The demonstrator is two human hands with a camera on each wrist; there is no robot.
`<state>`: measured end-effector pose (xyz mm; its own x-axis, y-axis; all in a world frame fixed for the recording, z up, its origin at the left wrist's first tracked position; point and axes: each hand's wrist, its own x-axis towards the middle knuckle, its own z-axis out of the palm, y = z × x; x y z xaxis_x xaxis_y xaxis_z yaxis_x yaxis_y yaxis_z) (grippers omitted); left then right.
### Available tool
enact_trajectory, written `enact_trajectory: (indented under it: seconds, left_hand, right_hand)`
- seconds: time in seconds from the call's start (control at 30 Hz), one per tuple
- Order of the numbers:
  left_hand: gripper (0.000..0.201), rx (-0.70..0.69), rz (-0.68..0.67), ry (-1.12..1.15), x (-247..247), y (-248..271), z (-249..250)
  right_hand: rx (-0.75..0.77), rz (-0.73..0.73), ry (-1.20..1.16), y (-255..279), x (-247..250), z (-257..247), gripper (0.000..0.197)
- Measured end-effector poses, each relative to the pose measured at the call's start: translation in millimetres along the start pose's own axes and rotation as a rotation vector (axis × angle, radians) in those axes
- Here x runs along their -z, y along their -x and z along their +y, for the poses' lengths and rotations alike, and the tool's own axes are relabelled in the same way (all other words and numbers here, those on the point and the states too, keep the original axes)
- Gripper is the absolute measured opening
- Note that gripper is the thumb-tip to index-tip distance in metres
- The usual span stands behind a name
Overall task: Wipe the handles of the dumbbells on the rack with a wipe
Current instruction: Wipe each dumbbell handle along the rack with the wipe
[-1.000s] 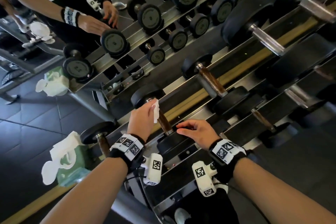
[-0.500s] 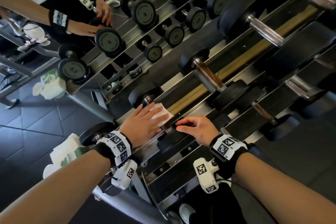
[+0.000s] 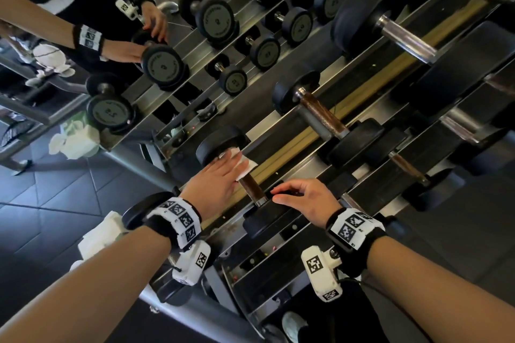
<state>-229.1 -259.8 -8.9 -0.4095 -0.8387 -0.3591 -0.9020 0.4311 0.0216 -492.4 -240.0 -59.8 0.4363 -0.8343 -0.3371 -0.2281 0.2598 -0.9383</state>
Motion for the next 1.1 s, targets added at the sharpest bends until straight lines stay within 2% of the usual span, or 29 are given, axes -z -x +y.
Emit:
enact_trajectory:
  seconds: [0.17,0.3,0.43,0.57,0.7,0.83,0.97,1.1]
  left_hand:
    - [0.053,-0.097,0.012,0.108,-2.1,19.9,18.7]
    - [0.054,-0.130,0.041,-0.018,10.9,1.1,14.7]
    - [0.045,-0.032,0.102,0.146,13.2,-13.8,10.4]
    - [0.047,-0.056,0.135,0.140,1.4,-4.6,17.6]
    - [0.025,0.029,0.279,0.366,-0.9,9.8,24.4]
    - [0.012,0.181,0.452,0.441,14.3,16.8,21.9]
    - [0.016,0.258,0.597,0.490,54.8,11.5,12.9]
    - [0.018,0.223,0.738,0.528,80.4,8.0,16.1]
  right_hand:
    - [0.000,-0.004,0.018,-3.0,0.2,0.6,0.018]
    - [0.015,0.009,0.018,-3.8,-1.5,3.5,0.017]
    - [0.022,-0.009,0.011,-4.0,-0.8,5.3,0.017]
    - [0.012,-0.002,0.022,-4.7,-1.0,6.0,0.016]
    - [0.013,-0.007,0.016,-3.4,-1.3,4.2,0.015]
    - [-0.008,-0.016,-0.017,-2.4,-1.5,0.3,0.015]
    - [0.005,-0.032,-0.007,1.0,0.2,-5.5,0.017]
    - [0.004,-0.023,-0.001,2.4,-0.2,-9.8,0.019]
